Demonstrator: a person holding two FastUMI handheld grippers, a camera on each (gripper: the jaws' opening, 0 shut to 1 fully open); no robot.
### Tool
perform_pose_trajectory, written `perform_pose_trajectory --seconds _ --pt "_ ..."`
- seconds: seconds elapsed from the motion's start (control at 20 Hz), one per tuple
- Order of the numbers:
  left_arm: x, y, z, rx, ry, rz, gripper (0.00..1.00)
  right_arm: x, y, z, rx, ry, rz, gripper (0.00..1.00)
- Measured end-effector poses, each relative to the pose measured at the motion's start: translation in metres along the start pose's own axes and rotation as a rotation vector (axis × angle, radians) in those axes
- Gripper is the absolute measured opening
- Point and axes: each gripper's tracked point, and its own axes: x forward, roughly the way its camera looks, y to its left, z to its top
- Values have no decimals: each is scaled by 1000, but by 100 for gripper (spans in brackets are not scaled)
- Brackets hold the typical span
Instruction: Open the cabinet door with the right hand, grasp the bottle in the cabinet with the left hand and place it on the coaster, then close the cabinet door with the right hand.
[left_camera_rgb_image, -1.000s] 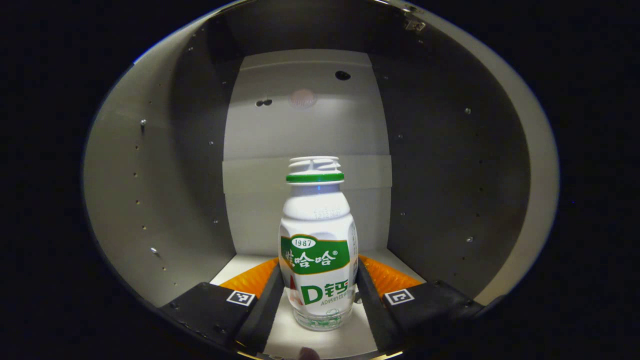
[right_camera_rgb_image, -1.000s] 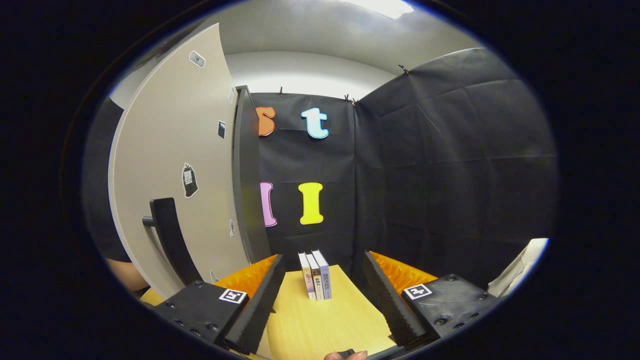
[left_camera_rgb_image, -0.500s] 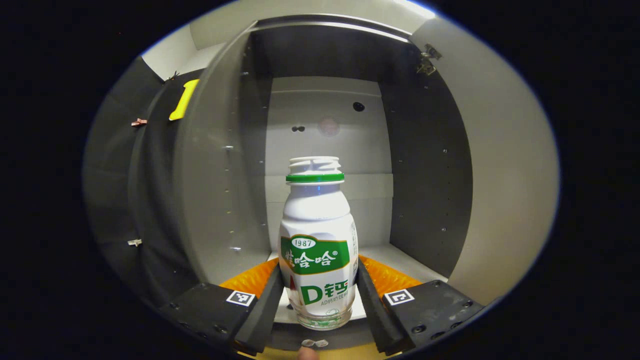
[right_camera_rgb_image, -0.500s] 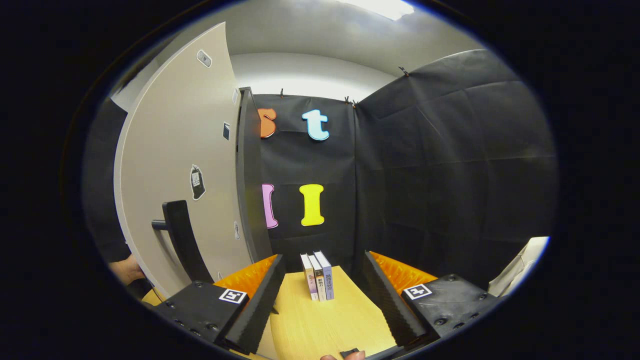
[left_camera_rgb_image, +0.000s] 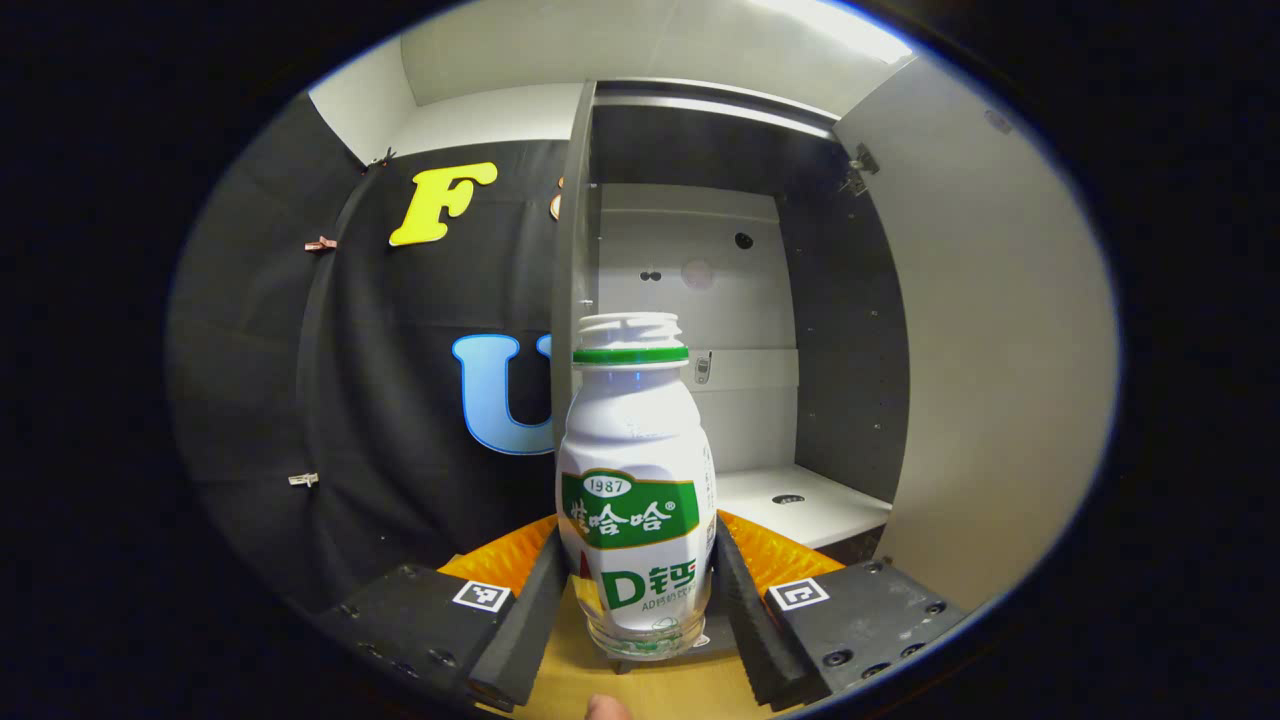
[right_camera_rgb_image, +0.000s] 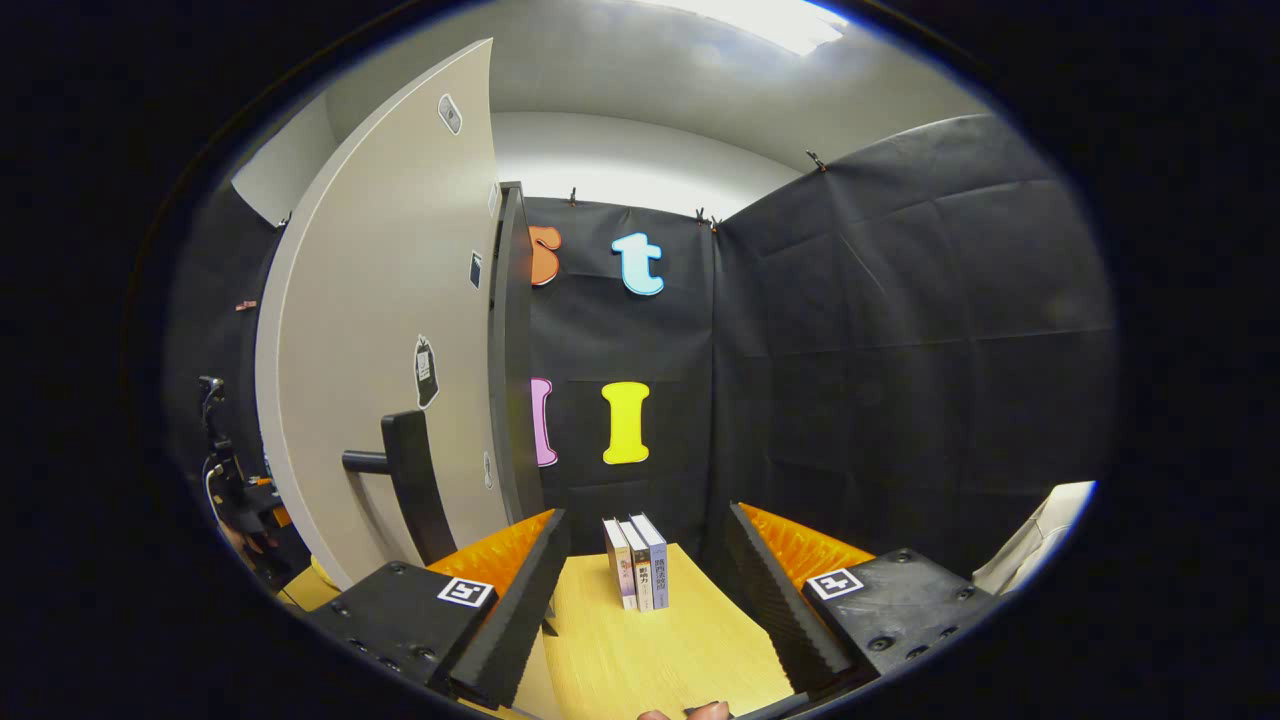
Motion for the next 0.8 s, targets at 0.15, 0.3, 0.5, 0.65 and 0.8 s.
perform_pose_trajectory --seconds 0.15,0.3,0.5,0.65,0.8 --pt "-34 7 -10 -1 -31 -46 79 -3 3 3 -24 -15 -17 98" --pt "-62 11 -27 1 -20 -84 78 -4 4 5 -39 -31 -37 97" --pt "-101 12 -67 4 8 -140 79 -11 1 10 -37 -58 -72 97" --pt "-125 13 -104 4 26 -173 80 -15 -2 11 -62 -81 -92 97" --pt "-146 15 -149 -10 69 -190 80 -21 0 7 -41 -81 -99 97"
